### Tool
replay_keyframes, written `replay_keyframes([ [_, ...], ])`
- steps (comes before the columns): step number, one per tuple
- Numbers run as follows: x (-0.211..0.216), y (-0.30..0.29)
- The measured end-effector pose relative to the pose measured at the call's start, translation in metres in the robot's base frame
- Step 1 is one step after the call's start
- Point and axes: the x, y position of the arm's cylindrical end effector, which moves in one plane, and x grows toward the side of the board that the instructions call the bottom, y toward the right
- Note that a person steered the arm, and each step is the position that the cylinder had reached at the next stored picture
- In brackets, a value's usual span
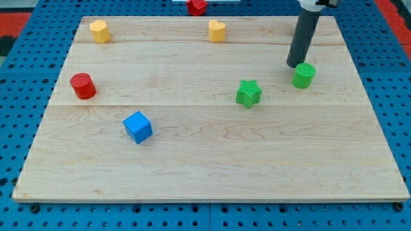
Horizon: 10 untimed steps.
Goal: Drag green circle towards middle right of the board
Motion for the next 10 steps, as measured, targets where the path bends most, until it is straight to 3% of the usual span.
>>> replay_keyframes([
  [10,0.0,-0.023],
])
